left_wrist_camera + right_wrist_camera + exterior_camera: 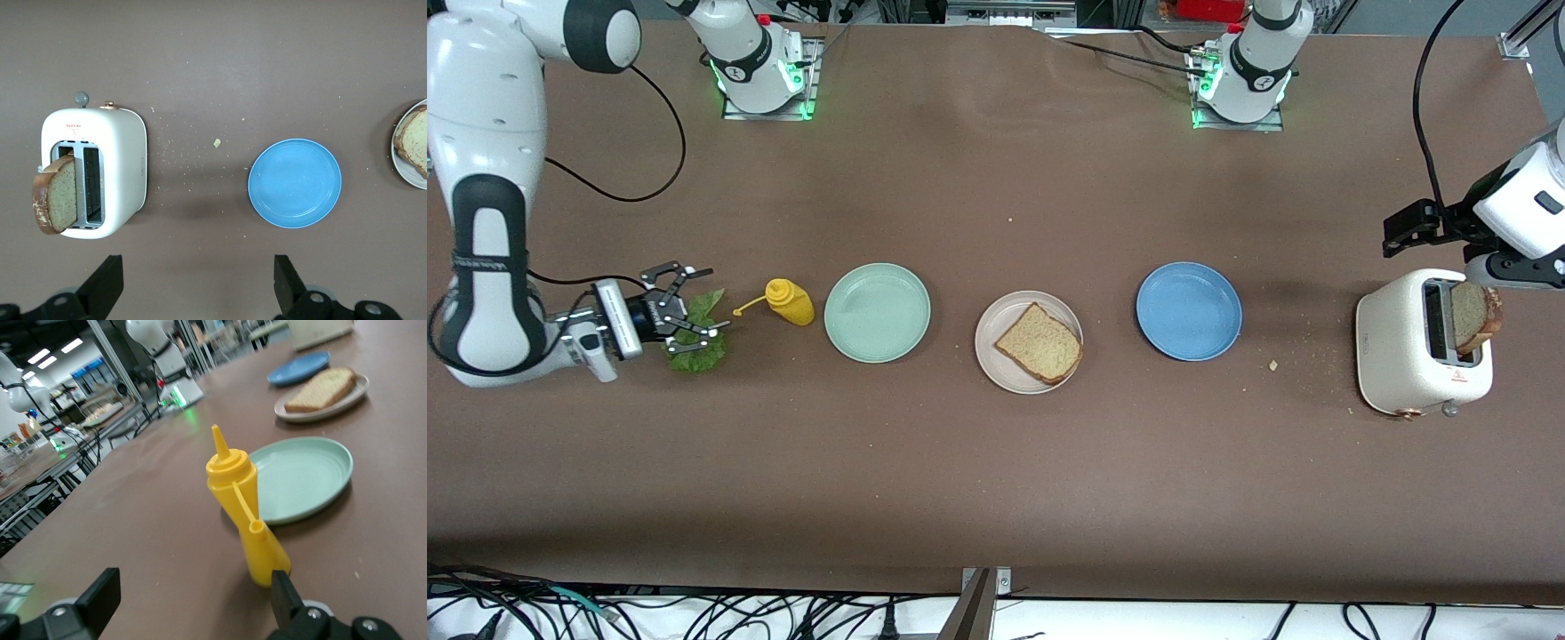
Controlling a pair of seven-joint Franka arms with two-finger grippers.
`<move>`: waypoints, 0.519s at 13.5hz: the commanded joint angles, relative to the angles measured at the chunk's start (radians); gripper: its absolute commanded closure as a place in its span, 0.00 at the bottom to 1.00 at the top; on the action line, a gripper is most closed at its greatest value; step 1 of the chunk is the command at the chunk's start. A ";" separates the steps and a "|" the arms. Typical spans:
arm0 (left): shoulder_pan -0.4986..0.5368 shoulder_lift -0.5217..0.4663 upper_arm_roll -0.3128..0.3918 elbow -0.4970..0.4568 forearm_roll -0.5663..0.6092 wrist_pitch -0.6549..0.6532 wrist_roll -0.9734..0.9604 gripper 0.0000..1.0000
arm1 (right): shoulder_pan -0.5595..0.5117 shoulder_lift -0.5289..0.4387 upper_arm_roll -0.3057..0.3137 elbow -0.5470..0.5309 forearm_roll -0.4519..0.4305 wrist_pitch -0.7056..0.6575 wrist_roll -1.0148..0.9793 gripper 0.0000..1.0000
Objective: Make sandwich in beige plate with both arms
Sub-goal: 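Withdraw the right gripper from the mustard bottle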
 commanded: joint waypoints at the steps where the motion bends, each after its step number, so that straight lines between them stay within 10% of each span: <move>1: 0.009 -0.011 0.001 -0.012 -0.012 0.013 0.024 0.00 | 0.001 -0.048 -0.018 0.028 -0.100 0.021 0.162 0.00; 7: 0.009 -0.009 0.001 -0.012 -0.012 0.013 0.024 0.00 | 0.023 -0.118 -0.018 0.066 -0.280 0.143 0.512 0.00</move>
